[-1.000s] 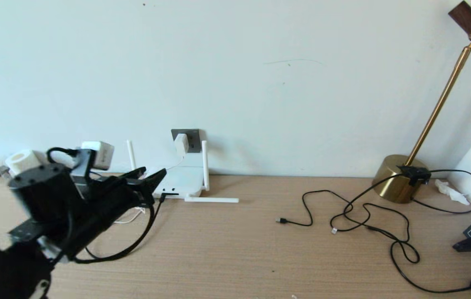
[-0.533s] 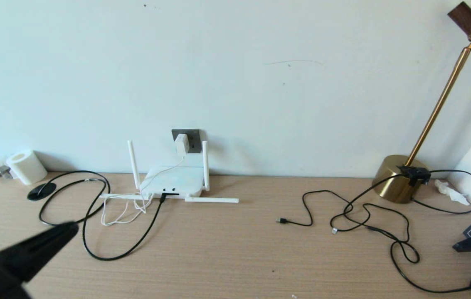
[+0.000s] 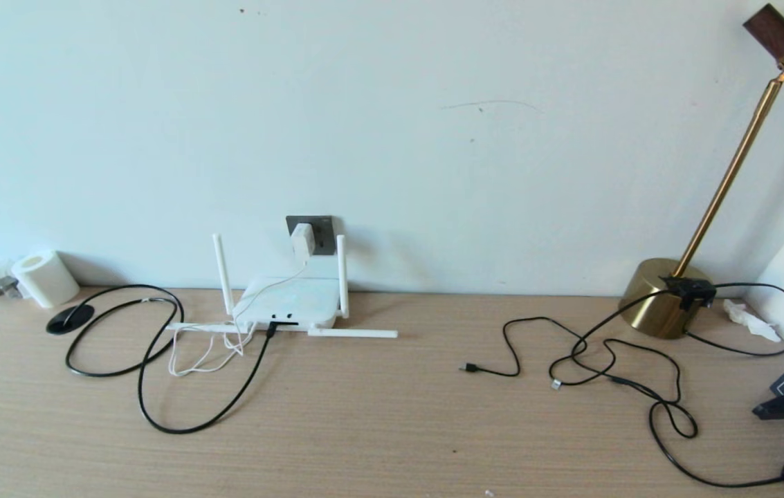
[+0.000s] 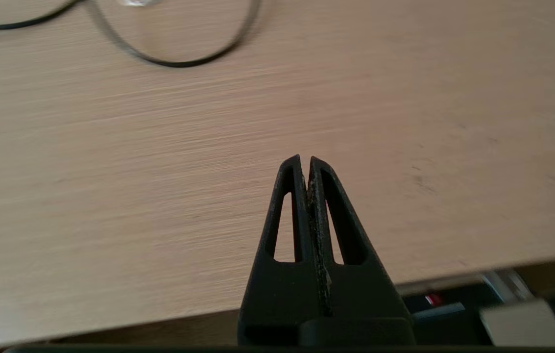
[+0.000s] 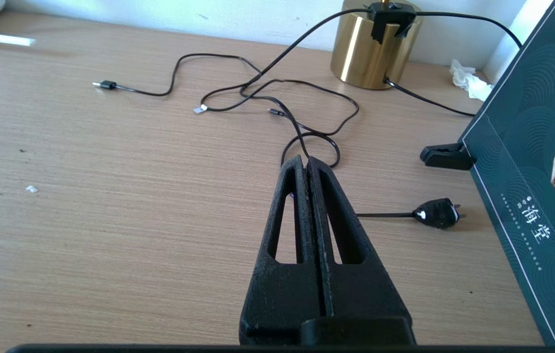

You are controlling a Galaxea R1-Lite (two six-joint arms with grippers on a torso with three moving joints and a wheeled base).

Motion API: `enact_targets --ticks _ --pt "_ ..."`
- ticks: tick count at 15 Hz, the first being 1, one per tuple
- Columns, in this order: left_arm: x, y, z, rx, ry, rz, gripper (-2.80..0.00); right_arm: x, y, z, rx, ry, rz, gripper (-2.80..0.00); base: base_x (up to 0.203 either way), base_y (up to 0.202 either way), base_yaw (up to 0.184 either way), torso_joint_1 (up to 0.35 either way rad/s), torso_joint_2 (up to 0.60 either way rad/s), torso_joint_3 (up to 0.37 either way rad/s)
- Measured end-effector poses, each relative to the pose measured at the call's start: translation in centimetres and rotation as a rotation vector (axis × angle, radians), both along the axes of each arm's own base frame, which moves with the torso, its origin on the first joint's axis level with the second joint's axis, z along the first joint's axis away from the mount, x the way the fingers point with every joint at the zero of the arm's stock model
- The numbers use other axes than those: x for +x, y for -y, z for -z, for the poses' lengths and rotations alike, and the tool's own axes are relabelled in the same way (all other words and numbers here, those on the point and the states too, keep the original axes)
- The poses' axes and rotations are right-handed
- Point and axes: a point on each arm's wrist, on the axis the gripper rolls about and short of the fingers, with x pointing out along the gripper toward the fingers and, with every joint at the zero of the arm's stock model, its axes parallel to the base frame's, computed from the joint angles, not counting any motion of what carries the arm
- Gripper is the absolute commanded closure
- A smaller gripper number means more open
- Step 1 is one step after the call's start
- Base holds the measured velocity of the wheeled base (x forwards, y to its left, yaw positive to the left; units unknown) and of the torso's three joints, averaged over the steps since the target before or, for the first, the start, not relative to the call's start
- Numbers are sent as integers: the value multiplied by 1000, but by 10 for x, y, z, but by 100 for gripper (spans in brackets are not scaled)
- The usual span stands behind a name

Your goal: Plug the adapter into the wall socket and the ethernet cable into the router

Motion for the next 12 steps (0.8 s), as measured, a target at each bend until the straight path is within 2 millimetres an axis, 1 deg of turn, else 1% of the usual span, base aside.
enact_targets --ticks 2,4,5,7,12 --pt "-8 0 3 15 115 -31 0 0 0 0 19 -1 2 0 0 0 0 0 0 0" --pt "-15 0 6 -29 233 -65 0 0 0 0 44 -1 5 0 0 0 0 0 0 0" --pt "-16 0 6 -54 263 -79 0 0 0 0 44 0 5 0 0 0 0 0 0 0" --pt "-18 0 8 -85 293 -90 0 0 0 0 35 0 4 0 0 0 0 0 0 0" --pt "-20 0 9 -88 309 -91 0 0 0 0 9 -1 0 0 0 0 0 0 0 0"
